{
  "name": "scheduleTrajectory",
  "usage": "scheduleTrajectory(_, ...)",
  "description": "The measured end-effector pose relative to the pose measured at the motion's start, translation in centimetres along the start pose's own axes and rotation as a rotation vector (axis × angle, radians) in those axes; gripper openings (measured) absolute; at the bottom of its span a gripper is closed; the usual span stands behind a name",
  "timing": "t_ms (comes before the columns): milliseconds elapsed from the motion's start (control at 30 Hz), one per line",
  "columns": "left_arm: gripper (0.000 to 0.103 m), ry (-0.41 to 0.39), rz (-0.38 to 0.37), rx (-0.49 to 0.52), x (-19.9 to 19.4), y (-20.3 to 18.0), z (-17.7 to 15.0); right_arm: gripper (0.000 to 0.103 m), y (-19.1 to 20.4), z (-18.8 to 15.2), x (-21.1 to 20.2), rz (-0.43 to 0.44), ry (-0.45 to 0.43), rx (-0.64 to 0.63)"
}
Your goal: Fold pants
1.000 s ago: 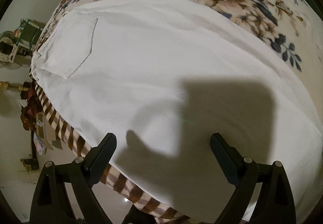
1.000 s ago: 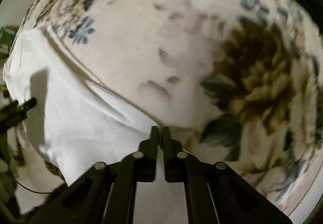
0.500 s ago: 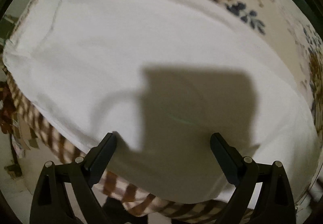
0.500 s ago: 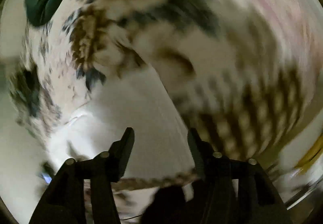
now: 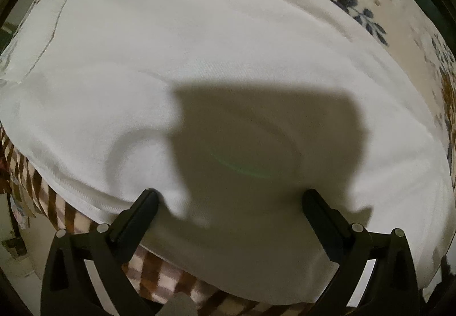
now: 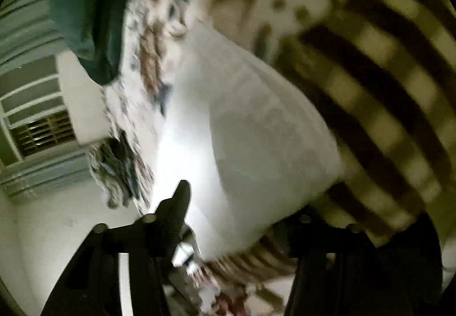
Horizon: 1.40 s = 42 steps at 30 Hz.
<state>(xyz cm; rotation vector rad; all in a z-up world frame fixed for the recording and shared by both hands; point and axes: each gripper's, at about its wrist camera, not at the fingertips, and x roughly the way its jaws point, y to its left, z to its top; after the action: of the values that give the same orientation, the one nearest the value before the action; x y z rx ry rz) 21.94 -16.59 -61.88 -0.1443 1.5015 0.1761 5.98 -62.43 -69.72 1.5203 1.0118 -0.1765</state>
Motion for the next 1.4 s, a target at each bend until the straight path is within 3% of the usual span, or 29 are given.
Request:
scheduleTrajectory(100, 0.103, -0.015, 0.009, -0.003, 0.0, -0.9, -0.5, 0.054, -0.3, -0.2, 1.6, 0.044, -0.044, -0.007)
scheduleTrajectory(167, 0.103, -0.007, 0.007, 0.000, -0.3, -0.4, -0.5, 0.020, -0.4, -0.9, 3.0, 0.036, -0.094, 0.006)
scheduleTrajectory(200, 0.103, 0.000, 0.005, 0.003, -0.7, -0.2, -0.7, 0.010, -0.3, -1.2, 3.5, 0.019, -0.116, 0.018)
scheduleTrajectory(333, 0.103, -0.014, -0.011, 0.011, -2.4, 0.8, 0.5, 0.009, -0.7, -2.2, 1.0, 0.040, -0.205, 0.089)
scheduleTrajectory(400, 0.103, -0.027, -0.033, 0.019, -3.0, 1.9, 0.9, 0.009, -0.7, -2.6, 0.0, 0.045, -0.225, 0.076)
scheduleTrajectory(467, 0.103, -0.016, -0.059, 0.027, -2.8, 2.5, 1.2, 0.016, -0.6, -3.0, 0.7, 0.058, -0.210, 0.050)
scheduleTrajectory(533, 0.103, -0.014, -0.086, 0.047, -2.3, 3.2, 1.4, 0.052, -2.0, -2.5, 2.0, 0.109, -0.166, 0.108)
scheduleTrajectory(567, 0.103, -0.016, -0.094, 0.055, -2.1, 3.5, 1.5, 0.053, -2.6, -2.2, 2.9, 0.160, -0.150, 0.150)
scheduleTrajectory(667, 0.103, -0.026, -0.109, 0.097, -1.7, 3.4, 1.5, 0.053, -3.0, -2.6, 3.4, 0.263, -0.233, 0.200)
scheduleTrajectory(767, 0.103, -0.029, -0.111, 0.140, -1.4, 3.4, 1.0, 0.052, -2.6, -4.3, 1.2, 0.297, -0.392, 0.217)
scheduleTrajectory(867, 0.103, -0.035, -0.118, 0.160, -1.4, 3.1, 0.9, 0.052, -1.9, -6.0, -0.4, 0.249, -0.460, 0.165)
scheduleTrajectory(1000, 0.103, -0.039, -0.107, 0.175, -1.1, 2.4, 0.7, 0.052, -0.6, -6.6, 2.9, 0.150, -0.357, 0.109)
scheduleTrajectory(1067, 0.103, -0.036, -0.088, 0.191, -0.9, 2.0, 1.0, 0.037, -0.3, -6.4, 3.4, 0.107, -0.411, 0.098)
scheduleTrajectory(1100, 0.103, -0.034, -0.080, 0.197, -0.6, 1.1, 1.3, 0.008, -0.6, -6.2, 3.4, 0.100, -0.442, 0.121)
scheduleTrajectory(1167, 0.103, -0.030, -0.074, 0.203, -0.9, 0.5, 1.6, 0.006, -1.6, -5.5, 2.9, 0.106, -0.493, 0.197)
scheduleTrajectory(1233, 0.103, -0.046, -0.054, 0.204, -2.0, 0.1, 1.8, 0.005, -0.7, -5.4, 2.1, 0.075, -0.516, 0.190)
scheduleTrajectory(1400, 0.103, -0.130, -0.058, 0.164, -6.5, 2.7, 2.9, 0.005, 8.5, -8.1, -0.3, -0.049, -0.512, -0.092)
